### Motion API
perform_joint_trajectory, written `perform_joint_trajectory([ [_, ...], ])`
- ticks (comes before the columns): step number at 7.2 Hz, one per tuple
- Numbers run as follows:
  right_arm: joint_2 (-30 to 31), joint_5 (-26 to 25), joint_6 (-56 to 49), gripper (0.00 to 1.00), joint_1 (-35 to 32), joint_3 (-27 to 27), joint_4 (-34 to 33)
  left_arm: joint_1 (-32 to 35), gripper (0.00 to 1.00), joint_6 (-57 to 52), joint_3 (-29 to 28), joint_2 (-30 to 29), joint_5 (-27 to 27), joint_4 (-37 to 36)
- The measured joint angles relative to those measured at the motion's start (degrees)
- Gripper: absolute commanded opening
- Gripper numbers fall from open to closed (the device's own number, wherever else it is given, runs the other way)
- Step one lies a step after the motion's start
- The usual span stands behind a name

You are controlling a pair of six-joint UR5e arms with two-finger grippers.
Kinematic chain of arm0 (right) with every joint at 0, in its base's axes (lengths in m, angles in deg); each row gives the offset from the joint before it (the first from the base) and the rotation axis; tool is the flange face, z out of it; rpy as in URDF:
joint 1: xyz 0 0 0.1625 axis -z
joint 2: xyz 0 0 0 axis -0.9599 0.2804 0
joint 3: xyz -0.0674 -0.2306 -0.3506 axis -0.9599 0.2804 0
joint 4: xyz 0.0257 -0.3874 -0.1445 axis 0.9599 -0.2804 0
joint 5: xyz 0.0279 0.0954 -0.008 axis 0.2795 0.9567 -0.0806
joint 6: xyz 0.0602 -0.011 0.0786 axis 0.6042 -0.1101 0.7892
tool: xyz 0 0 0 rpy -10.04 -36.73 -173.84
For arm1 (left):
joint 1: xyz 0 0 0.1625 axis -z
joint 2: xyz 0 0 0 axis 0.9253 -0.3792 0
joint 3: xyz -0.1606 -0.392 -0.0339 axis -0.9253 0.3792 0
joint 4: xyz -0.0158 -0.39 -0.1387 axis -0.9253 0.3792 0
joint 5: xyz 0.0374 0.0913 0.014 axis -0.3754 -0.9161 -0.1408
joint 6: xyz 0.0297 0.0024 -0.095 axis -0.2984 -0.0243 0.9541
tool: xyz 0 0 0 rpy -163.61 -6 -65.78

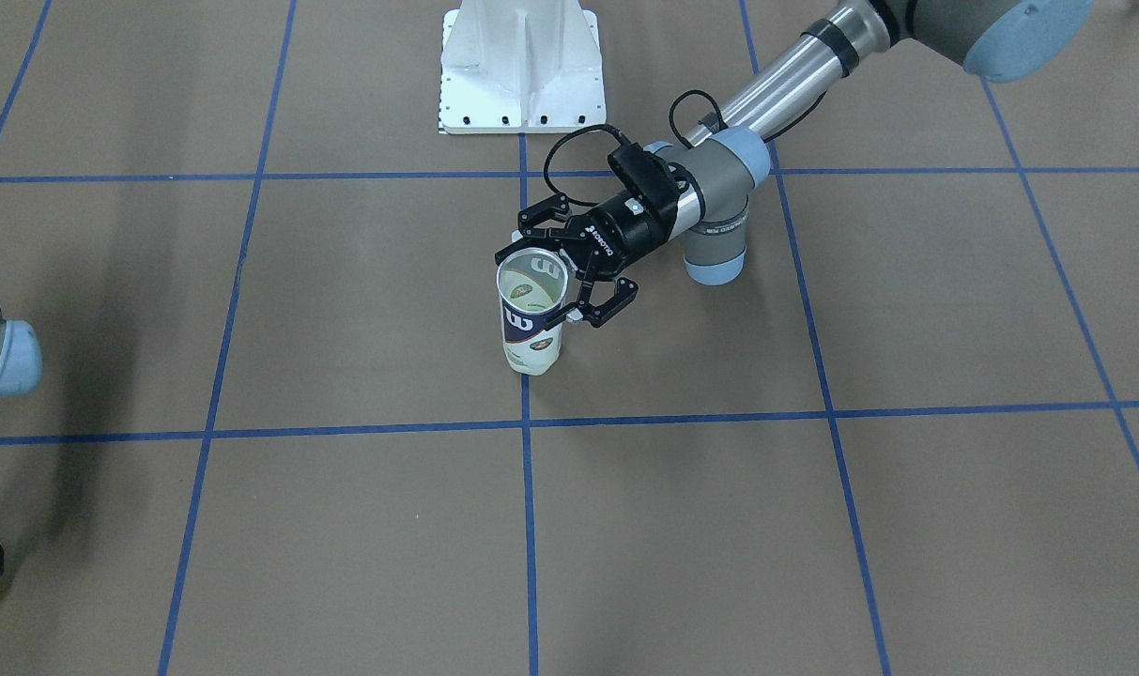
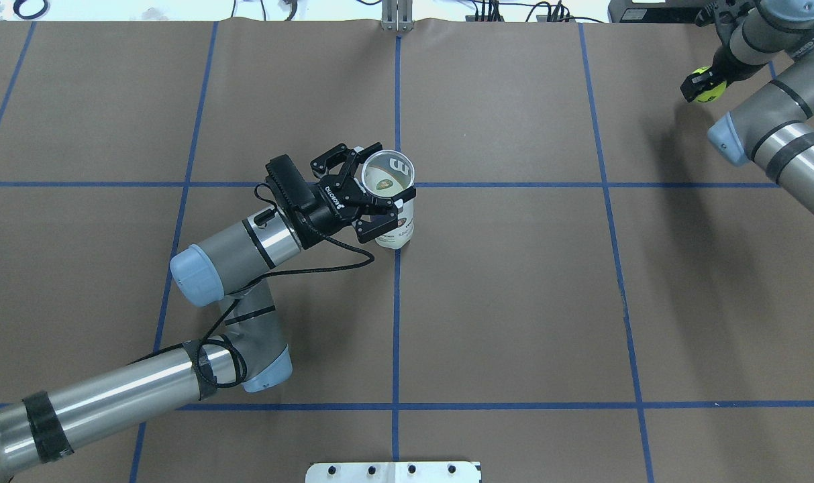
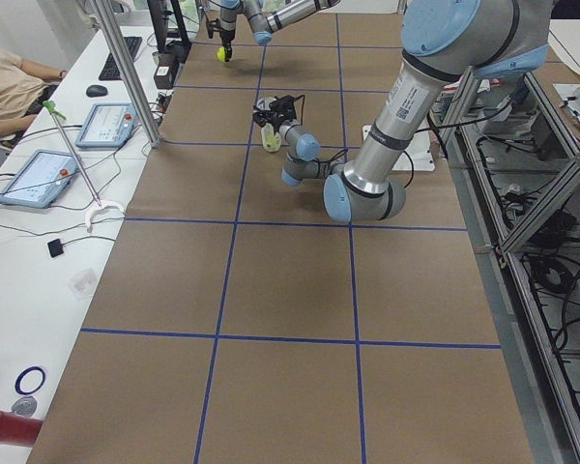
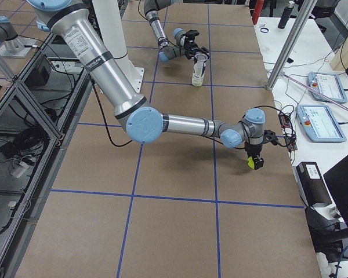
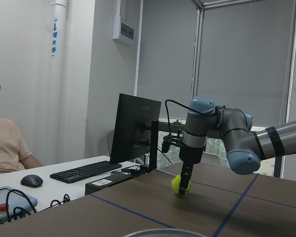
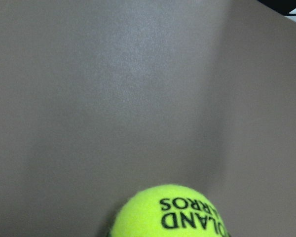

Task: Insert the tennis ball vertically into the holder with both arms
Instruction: 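Grasp the farther ball with the right gripper and lift it, then carry the second ball with the right gripper above the tube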

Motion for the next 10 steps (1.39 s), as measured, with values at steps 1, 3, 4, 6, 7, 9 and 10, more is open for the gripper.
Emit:
perform_joint_trajectory([
  [1, 0.2, 3.4, 5.1, 0.0, -0.2, -4.7, -1.8, 0.0, 0.96, 0.0, 0.0, 0.0, 0.0, 0.0],
  [3, 1.7, 10.1, 16.4, 0.0, -0.1, -17.8, -7.8, -0.1, 0.96, 0.0, 0.0, 0.0, 0.0, -0.1],
  [4, 2.4, 12.3, 21.9, 0.0, 0.6, -25.1, -11.9, -0.2, 0.96, 0.0, 0.0, 0.0, 0.0, -0.1],
  [6, 2.9, 13.5, 33.8, 0.0, 4.5, -39.9, -21.0, -0.2, 0.96, 0.0, 0.0, -0.1, 0.0, -0.2],
  [7, 2.6, 13.3, 39.0, 0.0, 7.1, -47.1, -26.6, -0.2, 0.96, 0.0, 0.0, -0.1, 0.0, -0.3],
  [9, -0.5, 10.0, 48.3, 0.0, 13.2, -56.5, -36.0, -0.2, 0.96, 0.0, 0.0, -0.2, -0.1, -0.4],
  [10, -4.3, 6.5, 52.7, 0.0, 17.2, -57.9, -40.2, -0.2, 0.96, 0.0, 0.0, -0.1, -0.1, -0.5],
])
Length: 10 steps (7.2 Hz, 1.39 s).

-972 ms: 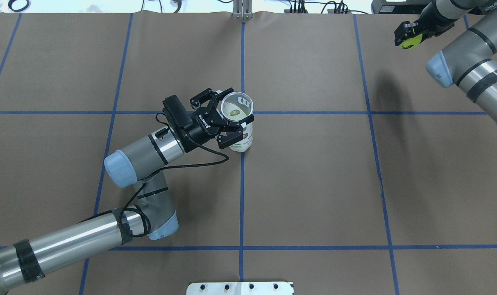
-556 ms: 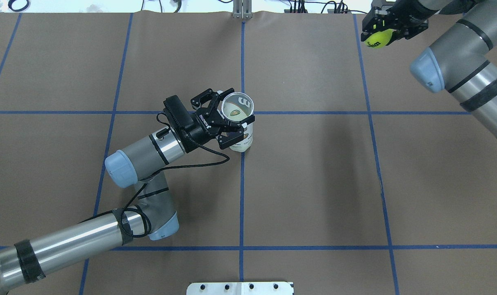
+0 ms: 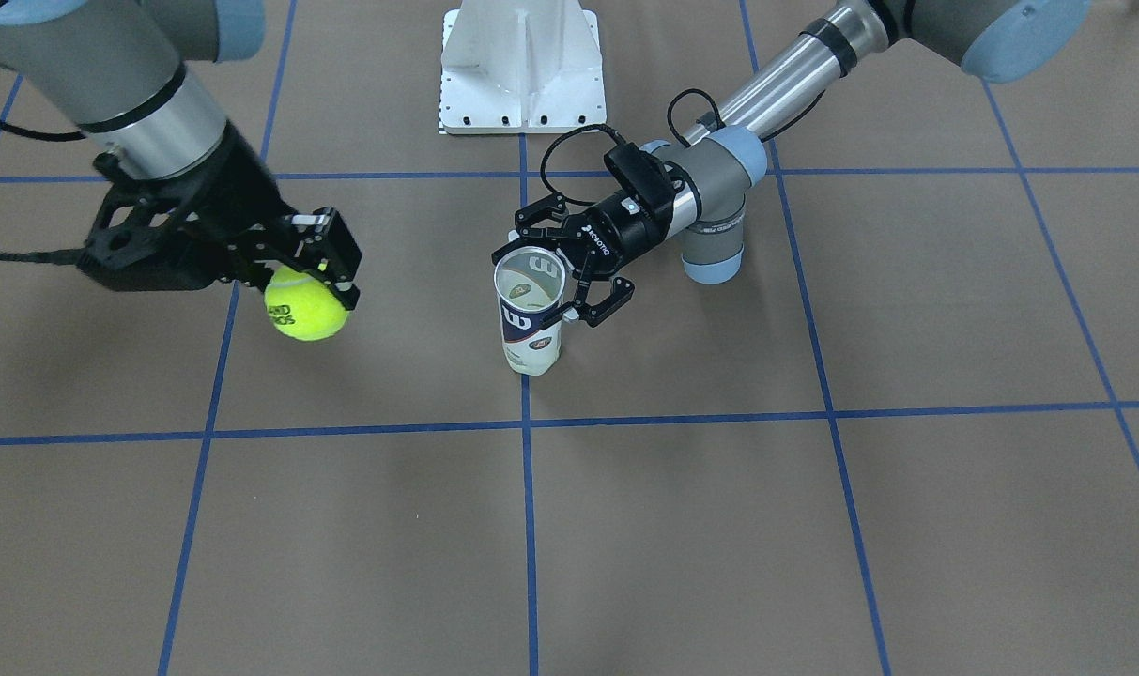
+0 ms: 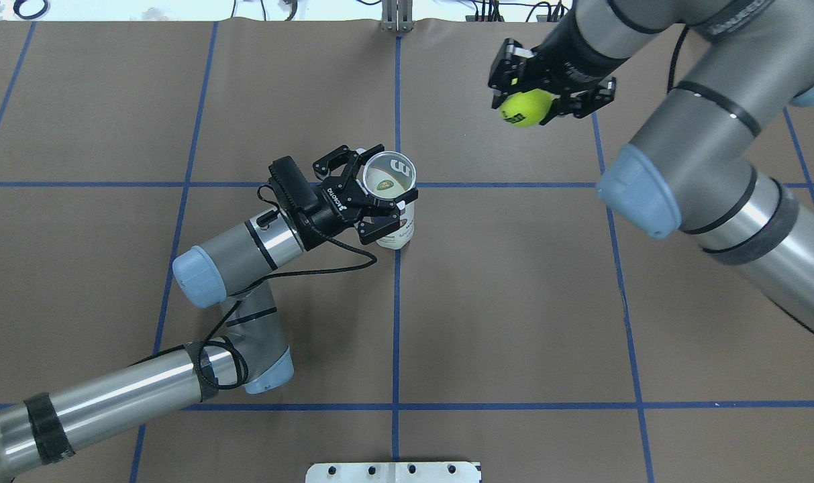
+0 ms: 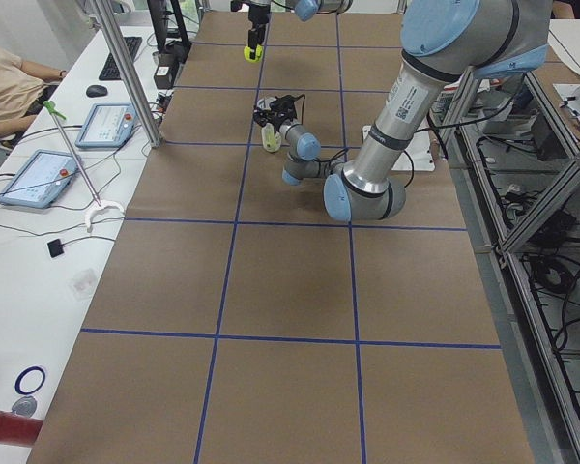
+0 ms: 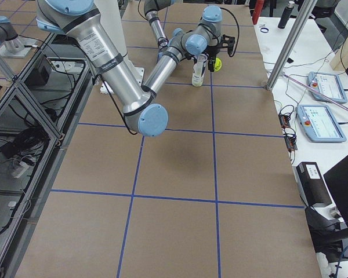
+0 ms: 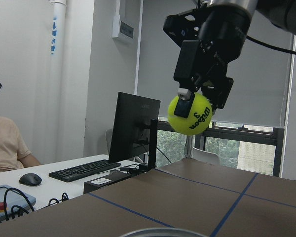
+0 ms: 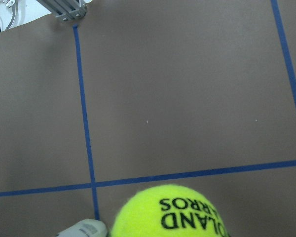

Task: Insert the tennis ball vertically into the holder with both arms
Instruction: 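Carry the second ball with the right gripper above the tube, then open the right gripper to drop the second ball into the tube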

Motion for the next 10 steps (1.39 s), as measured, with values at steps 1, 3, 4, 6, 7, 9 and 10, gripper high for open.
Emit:
perform_joint_trajectory([
  [1, -4.2, -3.1, 3.1, 0.0, 3.5, -0.3, -4.2, 0.0, 0.96, 0.0, 0.0, 0.0, 0.0, 0.0],
  [3, -11.0, -7.1, 6.7, 0.0, 8.1, 2.0, -8.7, 0.0, 0.96, 0.0, 0.0, 0.0, 0.1, 0.0],
  [4, -13.9, -8.3, 7.7, 0.08, 9.4, 4.6, -9.3, 0.0, 0.96, 0.0, 0.0, -0.1, 0.1, 0.0],
  [6, -16.1, -10.1, 8.2, 0.98, 11.0, 7.0, -9.5, 0.0, 0.96, 0.0, 0.0, -0.1, 0.1, 0.0],
  [7, -16.3, -10.9, 8.2, 0.99, 11.3, 7.2, -9.5, 0.0, 0.96, 0.0, 0.0, 0.0, 0.1, 0.0],
  [9, -16.2, -12.0, 8.1, 0.99, 11.5, 7.0, -9.6, 0.0, 0.96, 0.0, 0.0, 0.0, 0.1, 0.0],
  [10, -16.2, -12.1, 8.1, 0.99, 11.5, 7.0, -9.6, 0.0, 0.96, 0.0, 0.0, 0.0, 0.1, 0.0],
])
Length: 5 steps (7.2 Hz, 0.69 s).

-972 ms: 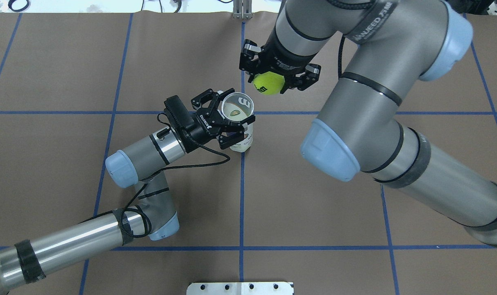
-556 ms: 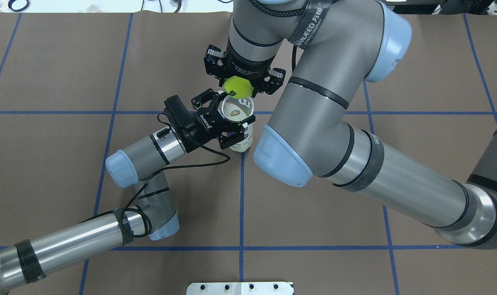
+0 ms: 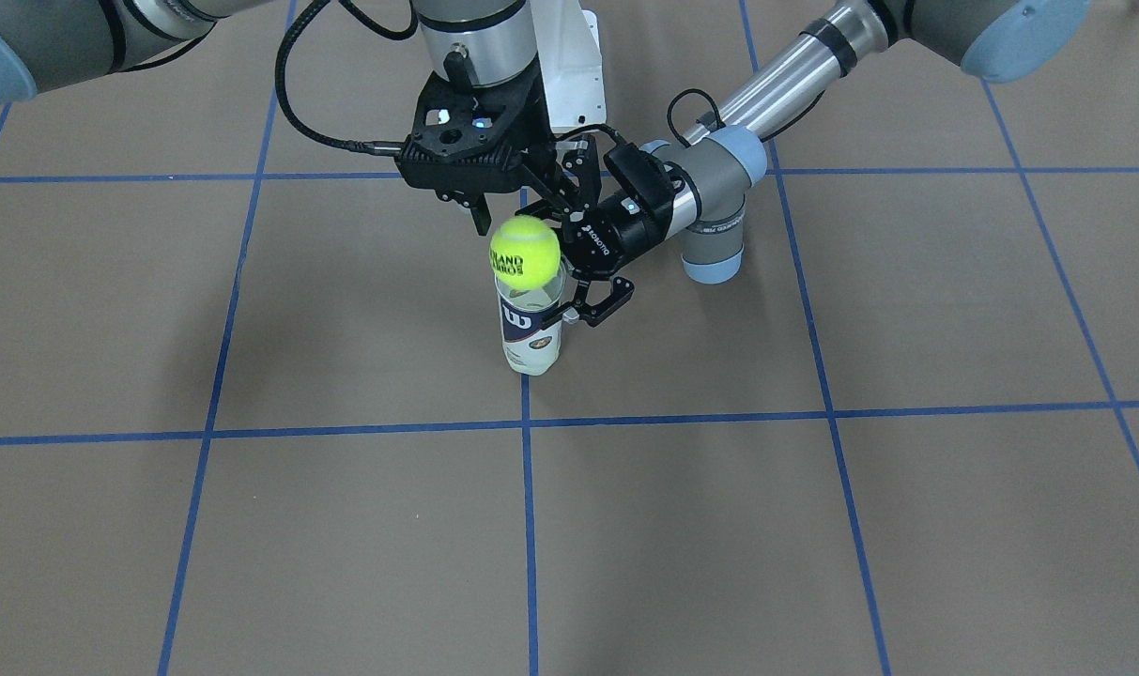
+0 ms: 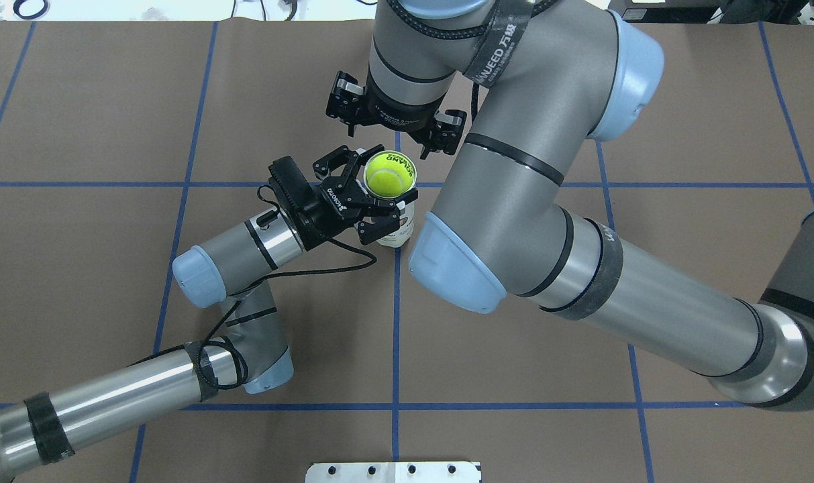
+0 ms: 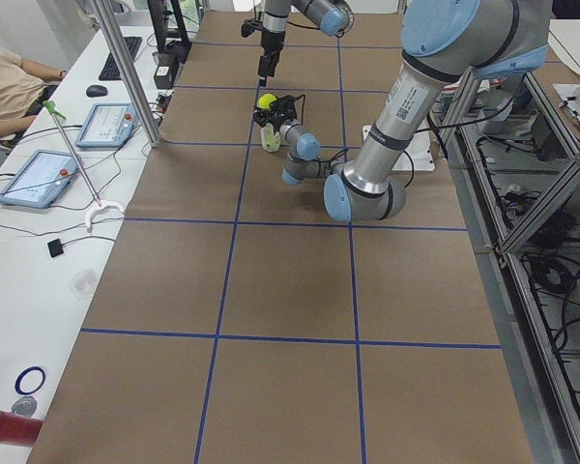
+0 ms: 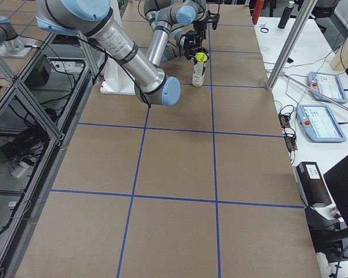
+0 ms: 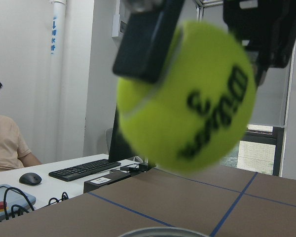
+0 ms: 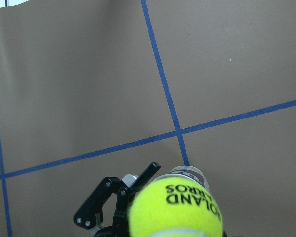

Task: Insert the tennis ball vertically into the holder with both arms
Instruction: 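Open the right gripper to drop the second ball into the tube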

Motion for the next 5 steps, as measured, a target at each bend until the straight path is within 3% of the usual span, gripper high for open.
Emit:
perform_joint_trajectory([
  [5, 0.3, 0.1, -1.2, 0.99, -0.1, -0.3, 0.0, 0.0, 0.96, 0.0, 0.1, -0.2, 0.0, 0.0],
])
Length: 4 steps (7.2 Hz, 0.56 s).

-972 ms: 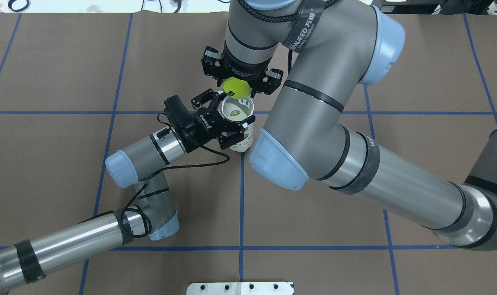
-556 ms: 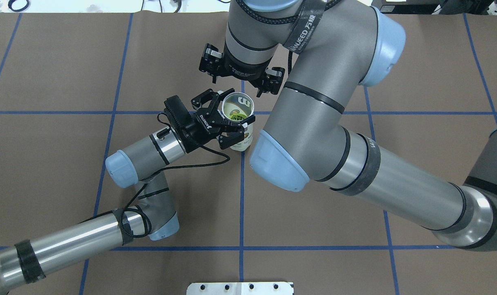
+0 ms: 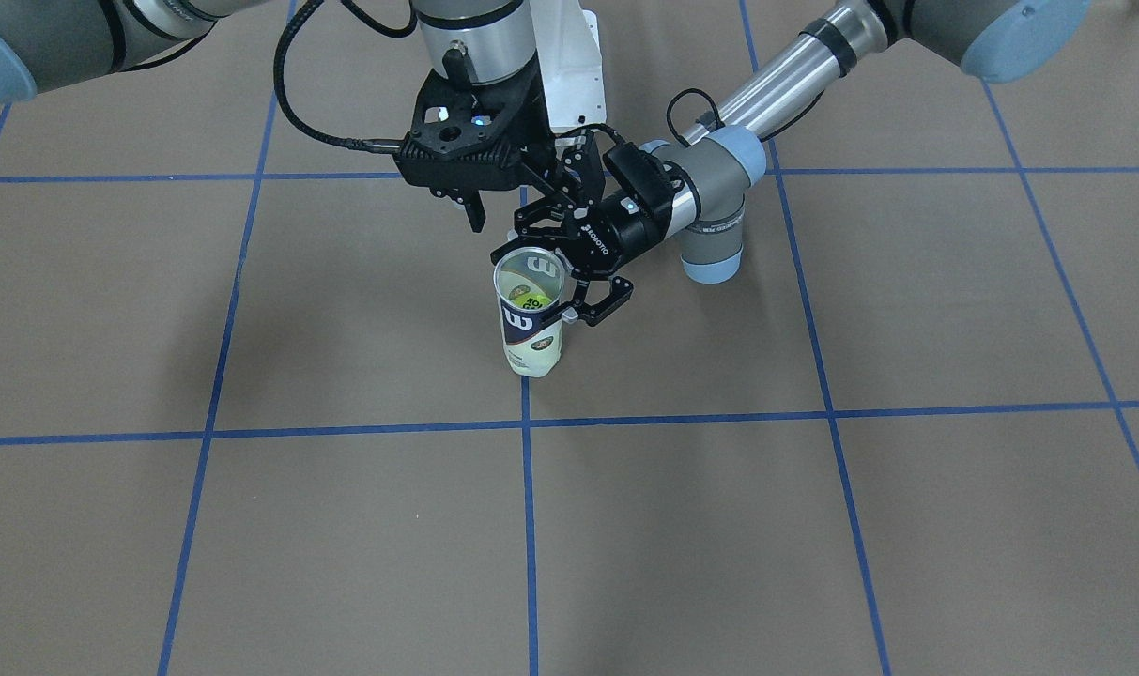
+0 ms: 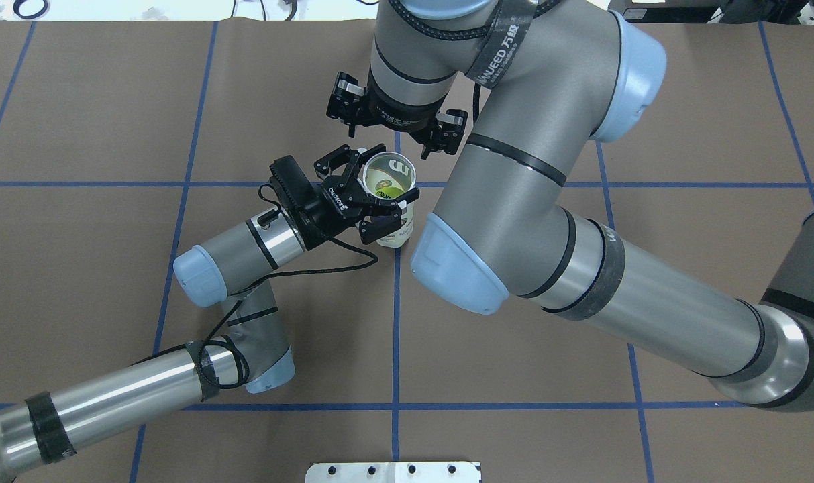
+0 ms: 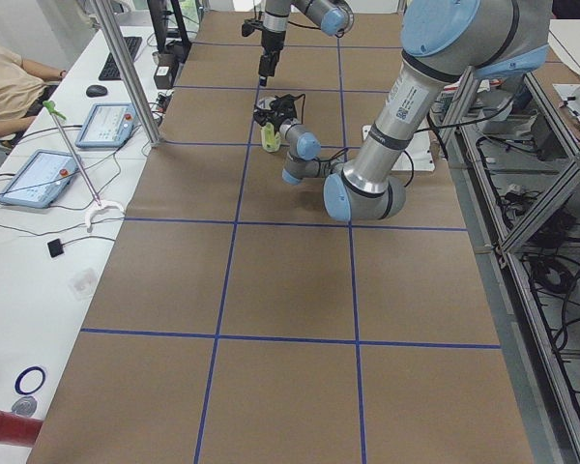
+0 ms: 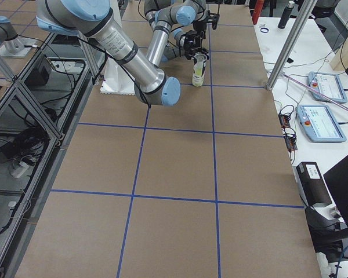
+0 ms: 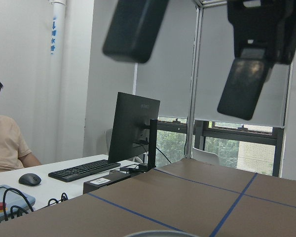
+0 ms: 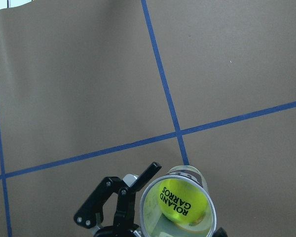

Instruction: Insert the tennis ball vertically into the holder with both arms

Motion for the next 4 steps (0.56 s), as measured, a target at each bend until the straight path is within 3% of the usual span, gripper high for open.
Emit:
perform_joint_trajectory([
  [2, 1.9, 0.8, -4.9, 0.99, -2.2, -0.5, 0.0, 0.2, 0.99, 0.0, 2.0, 0.0, 0.0, -0.1],
  [4, 6.3, 5.8, -14.9, 0.99, -9.0, -1.1, 0.1, 0.8, 0.99, 0.0, 4.6, 0.2, -0.1, -0.3],
])
